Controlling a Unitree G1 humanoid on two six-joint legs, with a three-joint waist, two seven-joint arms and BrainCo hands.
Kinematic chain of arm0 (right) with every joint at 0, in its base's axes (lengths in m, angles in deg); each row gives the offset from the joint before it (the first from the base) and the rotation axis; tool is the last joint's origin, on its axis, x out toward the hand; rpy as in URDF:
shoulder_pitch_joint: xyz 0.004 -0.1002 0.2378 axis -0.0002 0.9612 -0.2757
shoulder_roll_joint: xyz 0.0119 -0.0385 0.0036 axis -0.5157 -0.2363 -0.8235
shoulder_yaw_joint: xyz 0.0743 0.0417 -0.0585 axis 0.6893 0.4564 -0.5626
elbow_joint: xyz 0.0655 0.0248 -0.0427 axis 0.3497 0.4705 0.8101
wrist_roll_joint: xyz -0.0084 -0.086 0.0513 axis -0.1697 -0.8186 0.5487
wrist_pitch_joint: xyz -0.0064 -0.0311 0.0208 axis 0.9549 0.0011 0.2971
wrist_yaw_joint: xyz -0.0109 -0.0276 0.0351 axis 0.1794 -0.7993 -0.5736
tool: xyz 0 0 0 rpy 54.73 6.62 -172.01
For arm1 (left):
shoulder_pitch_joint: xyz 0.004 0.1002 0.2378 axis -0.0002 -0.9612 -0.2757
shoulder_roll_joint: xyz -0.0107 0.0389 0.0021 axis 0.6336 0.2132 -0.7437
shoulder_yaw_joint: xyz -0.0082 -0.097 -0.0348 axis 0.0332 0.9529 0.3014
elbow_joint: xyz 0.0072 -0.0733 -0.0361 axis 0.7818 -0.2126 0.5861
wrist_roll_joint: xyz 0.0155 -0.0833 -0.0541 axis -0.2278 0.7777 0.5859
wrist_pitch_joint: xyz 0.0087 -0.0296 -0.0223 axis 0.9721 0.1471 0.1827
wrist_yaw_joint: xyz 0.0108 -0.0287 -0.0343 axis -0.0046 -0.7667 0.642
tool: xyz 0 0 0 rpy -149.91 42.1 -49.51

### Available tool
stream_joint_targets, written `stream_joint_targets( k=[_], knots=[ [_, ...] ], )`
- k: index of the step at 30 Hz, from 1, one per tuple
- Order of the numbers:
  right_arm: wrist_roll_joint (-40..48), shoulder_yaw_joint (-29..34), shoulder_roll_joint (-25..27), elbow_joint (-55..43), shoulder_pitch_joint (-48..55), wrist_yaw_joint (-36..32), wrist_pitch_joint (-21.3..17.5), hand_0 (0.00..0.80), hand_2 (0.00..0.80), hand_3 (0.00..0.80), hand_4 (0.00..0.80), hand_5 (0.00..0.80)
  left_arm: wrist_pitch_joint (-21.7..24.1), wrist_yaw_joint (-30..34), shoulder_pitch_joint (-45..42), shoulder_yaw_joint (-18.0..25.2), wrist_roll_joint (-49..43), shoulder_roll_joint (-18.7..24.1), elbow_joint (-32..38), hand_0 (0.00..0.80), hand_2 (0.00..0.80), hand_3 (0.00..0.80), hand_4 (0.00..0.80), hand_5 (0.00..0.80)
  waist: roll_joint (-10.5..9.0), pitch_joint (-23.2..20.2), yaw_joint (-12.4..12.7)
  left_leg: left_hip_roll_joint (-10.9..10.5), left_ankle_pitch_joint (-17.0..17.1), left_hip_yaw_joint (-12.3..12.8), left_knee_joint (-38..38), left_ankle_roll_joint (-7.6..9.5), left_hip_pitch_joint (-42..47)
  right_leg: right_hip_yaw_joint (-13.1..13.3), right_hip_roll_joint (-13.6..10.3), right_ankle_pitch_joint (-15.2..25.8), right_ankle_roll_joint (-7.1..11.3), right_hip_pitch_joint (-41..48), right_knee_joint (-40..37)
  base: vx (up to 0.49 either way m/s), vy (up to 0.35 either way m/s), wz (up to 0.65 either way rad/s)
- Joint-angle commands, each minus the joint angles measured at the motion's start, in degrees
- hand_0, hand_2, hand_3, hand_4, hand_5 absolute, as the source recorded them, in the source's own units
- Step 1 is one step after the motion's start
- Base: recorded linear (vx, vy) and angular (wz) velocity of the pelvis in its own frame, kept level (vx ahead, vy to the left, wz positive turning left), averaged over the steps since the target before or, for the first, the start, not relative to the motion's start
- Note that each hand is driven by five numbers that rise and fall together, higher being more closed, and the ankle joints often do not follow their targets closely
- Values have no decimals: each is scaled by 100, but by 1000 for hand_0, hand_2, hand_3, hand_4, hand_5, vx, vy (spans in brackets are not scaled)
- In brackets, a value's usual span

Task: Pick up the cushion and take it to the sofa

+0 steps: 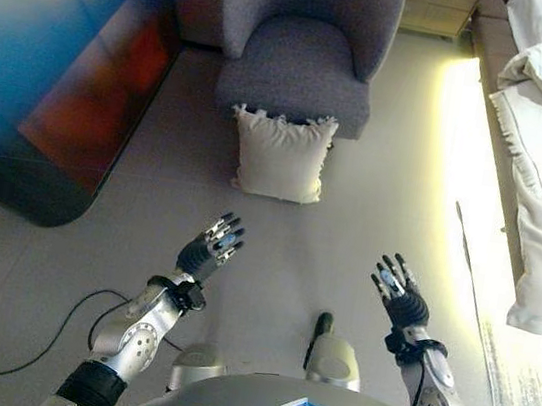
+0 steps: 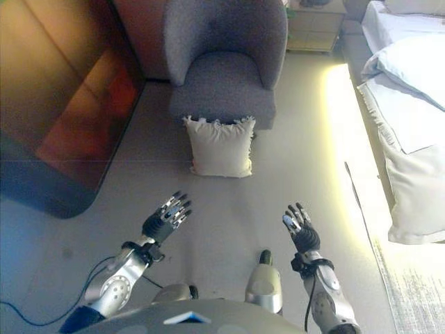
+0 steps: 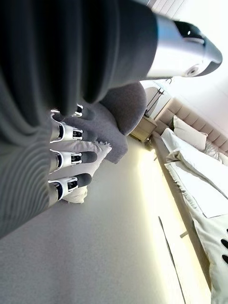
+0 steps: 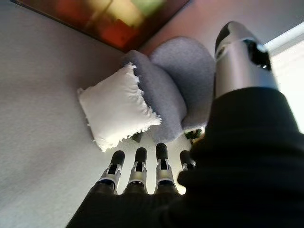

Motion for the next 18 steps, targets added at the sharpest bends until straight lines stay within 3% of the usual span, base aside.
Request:
stream_joint_targets(
  k=[1,3,4,6,8,10,13,16,18],
  knots=[
    [97,-44,84,-494,-110,-142,-2,0,0,0,0,0,399,16,-102,319,-233,297,582,0,0,0,0,0,-69,-227,-248,95,369,221,540,308,731,342,331,447,240,-642,-116,369,-283,7],
    [101,-1,233,-486,-155,-248,83,0,0,0,0,0,426,18,-124,451,2,276,682,0,0,0,0,0,-9,-298,-286,391,1109,157,1189,131,677,359,648,133,-69,-552,28,286,-271,4],
    [93,7,290,-458,-187,-258,84,0,0,0,0,0,410,3,-128,476,55,242,725,0,0,0,0,0,-32,-305,-271,403,1336,53,1713,122,493,378,727,31,-206,-458,43,228,-255,5],
    [115,8,424,-330,-335,-264,-35,0,0,0,0,0,382,-43,-105,479,198,127,807,0,0,0,0,0,-167,-228,-141,248,1492,-149,3094,264,-393,447,835,-169,-509,-117,62,214,-260,4],
    [183,16,452,-298,-427,-270,-132,0,0,0,0,0,421,-48,-110,399,247,49,819,0,0,0,0,0,-235,-134,-19,270,1475,-68,3270,344,-973,403,869,-306,-605,153,64,154,-149,-12],
    [211,56,457,-299,-404,-303,-202,0,0,0,0,0,436,-20,-130,378,220,23,856,0,0,0,0,0,-228,-61,75,173,1449,-5,2761,406,-1150,431,942,-389,-589,343,10,165,-35,-15],
    [142,104,423,-422,-284,-183,-177,0,0,0,0,0,417,-25,-88,357,189,30,881,0,0,0,0,0,-176,49,188,44,1785,66,1664,323,-1399,552,1164,-593,-563,670,-121,178,12,11],
    [88,28,350,-511,-173,5,-180,0,0,0,0,0,433,-67,12,230,149,-8,787,0,0,0,0,0,8,118,359,83,2445,152,326,62,-1903,506,1432,-857,-585,989,-127,240,25,43],
    [72,-30,307,-543,-80,11,-225,0,0,0,0,0,435,-87,-19,182,140,-42,760,0,0,0,0,0,56,182,560,8,2654,149,-810,-23,-2226,589,1535,-994,-572,1325,-204,408,5,16]
  ],
)
